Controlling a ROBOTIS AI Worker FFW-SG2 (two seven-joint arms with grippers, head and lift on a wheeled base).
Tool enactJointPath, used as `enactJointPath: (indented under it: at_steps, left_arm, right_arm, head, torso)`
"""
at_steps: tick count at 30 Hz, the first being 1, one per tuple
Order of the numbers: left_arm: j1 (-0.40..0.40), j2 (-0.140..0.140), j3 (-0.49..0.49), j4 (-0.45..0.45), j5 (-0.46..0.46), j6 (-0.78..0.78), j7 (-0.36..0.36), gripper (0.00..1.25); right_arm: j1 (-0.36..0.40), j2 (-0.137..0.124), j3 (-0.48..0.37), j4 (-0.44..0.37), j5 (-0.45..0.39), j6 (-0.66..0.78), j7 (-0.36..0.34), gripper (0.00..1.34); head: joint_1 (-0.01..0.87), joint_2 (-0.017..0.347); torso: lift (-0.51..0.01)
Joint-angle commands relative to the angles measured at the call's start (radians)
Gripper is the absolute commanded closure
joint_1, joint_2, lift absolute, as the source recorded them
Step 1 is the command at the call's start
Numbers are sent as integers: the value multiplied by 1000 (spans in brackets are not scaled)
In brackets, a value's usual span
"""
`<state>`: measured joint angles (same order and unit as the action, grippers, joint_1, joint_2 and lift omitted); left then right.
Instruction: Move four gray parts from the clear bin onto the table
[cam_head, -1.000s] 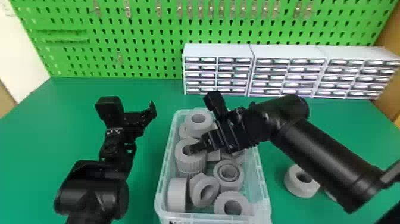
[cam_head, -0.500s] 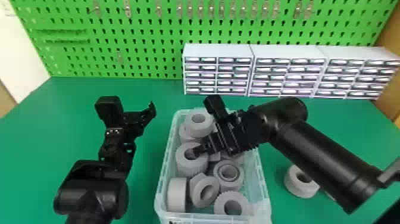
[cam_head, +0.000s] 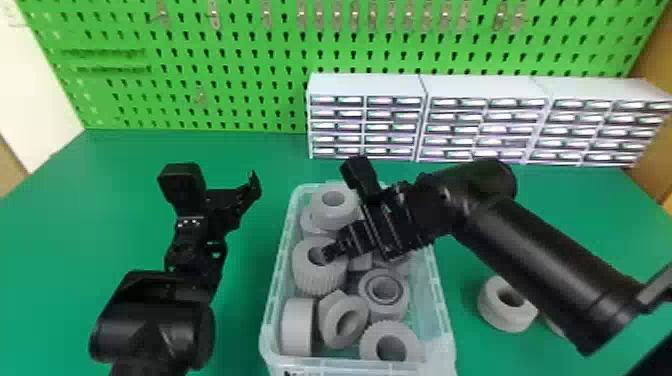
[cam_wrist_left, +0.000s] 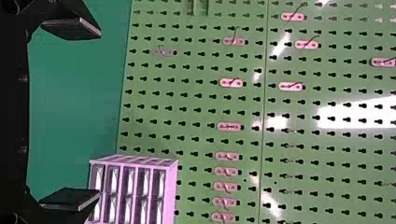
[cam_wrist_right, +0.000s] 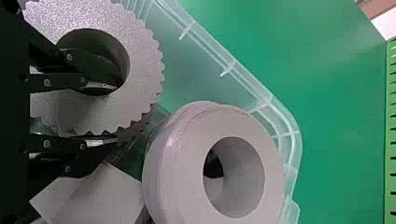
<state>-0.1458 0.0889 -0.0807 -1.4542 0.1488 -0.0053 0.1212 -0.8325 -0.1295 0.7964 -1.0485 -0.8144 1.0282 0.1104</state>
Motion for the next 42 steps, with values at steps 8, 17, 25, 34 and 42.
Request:
enactJointPath:
  at_steps: [8, 17, 25, 34, 42]
  left_arm:
    - [6, 0, 4, 0, 0, -2, 0, 91]
    - [9, 0, 10, 0, 2, -7, 0, 91]
    - [14, 0, 12, 0, 5, -10, 0, 91]
    - [15, 0, 12, 0, 5, -12, 0, 91]
    - [17, 0, 13, 0, 6, -13, 0, 91]
  right_arm:
    - [3, -2, -45, -45, 20, 82, 0, 886]
    - [6, -7, -103, -107, 80, 164, 0, 886]
    - [9, -9, -160, -159, 118, 220, 0, 894]
    - [15, -13, -220, -205, 158, 282, 0, 897]
    - [26, -19, -298, -261, 213, 346, 0, 901]
  head:
    - [693, 72]
    - [693, 72]
    - [693, 72]
    - [693, 72]
    - [693, 72]
  torso:
    - [-52]
    - [-52]
    - [-52]
    - [-52]
    - [-52]
